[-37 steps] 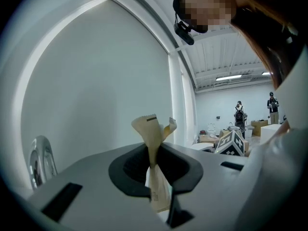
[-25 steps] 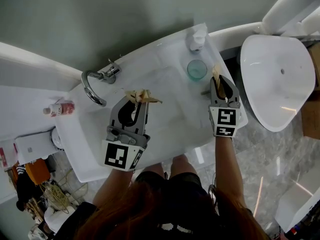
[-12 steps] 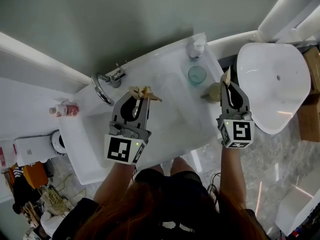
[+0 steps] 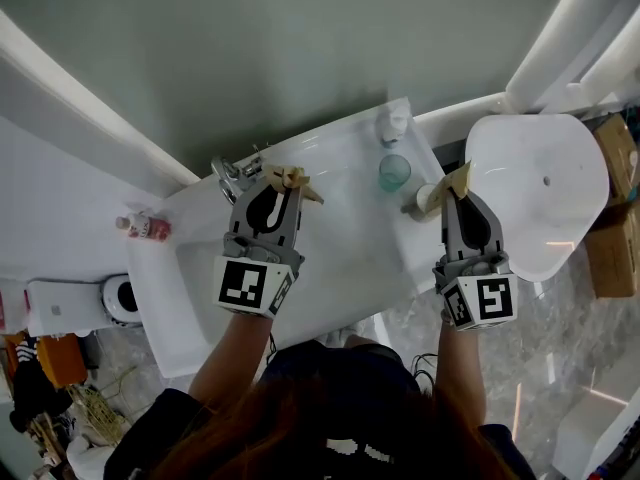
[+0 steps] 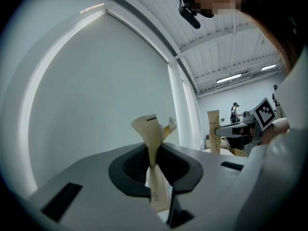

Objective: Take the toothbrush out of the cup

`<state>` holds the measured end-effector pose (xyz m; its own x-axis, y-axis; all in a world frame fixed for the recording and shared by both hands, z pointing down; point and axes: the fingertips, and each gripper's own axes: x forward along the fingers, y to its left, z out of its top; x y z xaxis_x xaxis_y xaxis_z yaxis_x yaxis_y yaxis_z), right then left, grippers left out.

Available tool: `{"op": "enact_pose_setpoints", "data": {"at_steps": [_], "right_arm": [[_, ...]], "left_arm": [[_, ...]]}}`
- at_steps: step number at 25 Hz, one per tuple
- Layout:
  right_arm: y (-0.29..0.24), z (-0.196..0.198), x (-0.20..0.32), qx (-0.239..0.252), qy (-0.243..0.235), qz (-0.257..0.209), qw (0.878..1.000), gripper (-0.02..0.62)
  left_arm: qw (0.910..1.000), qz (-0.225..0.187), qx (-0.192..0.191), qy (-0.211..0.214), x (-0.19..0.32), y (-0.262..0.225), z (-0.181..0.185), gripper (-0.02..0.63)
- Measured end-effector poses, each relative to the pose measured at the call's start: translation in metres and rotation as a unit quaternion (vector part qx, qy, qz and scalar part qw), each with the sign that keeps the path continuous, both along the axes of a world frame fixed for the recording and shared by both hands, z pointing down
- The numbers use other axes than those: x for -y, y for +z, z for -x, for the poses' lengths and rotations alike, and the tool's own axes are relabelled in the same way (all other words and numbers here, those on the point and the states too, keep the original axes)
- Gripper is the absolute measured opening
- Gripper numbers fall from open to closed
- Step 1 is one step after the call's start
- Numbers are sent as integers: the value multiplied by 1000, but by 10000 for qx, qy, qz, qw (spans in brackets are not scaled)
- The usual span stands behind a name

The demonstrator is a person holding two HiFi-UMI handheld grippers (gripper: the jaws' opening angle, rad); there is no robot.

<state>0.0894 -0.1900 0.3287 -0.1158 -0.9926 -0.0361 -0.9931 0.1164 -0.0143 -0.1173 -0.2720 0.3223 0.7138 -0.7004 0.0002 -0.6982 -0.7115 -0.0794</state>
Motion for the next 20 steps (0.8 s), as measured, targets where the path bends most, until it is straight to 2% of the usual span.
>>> {"op": "enact_pose_setpoints", "data": {"at_steps": [10, 13, 20], "right_arm": [[-20, 30, -25, -38, -92, -101, 9999, 44], [-25, 33, -31, 11, -62, -168, 9998, 46], [-34, 32, -43, 119, 107, -353, 9992, 46]], "left_arm": [[9998, -154, -82, 43, -17, -25, 10, 52], [9997, -218, -14, 75, -23, -28, 11, 51], [9997, -167, -122, 97, -27, -29, 12, 52]]}}
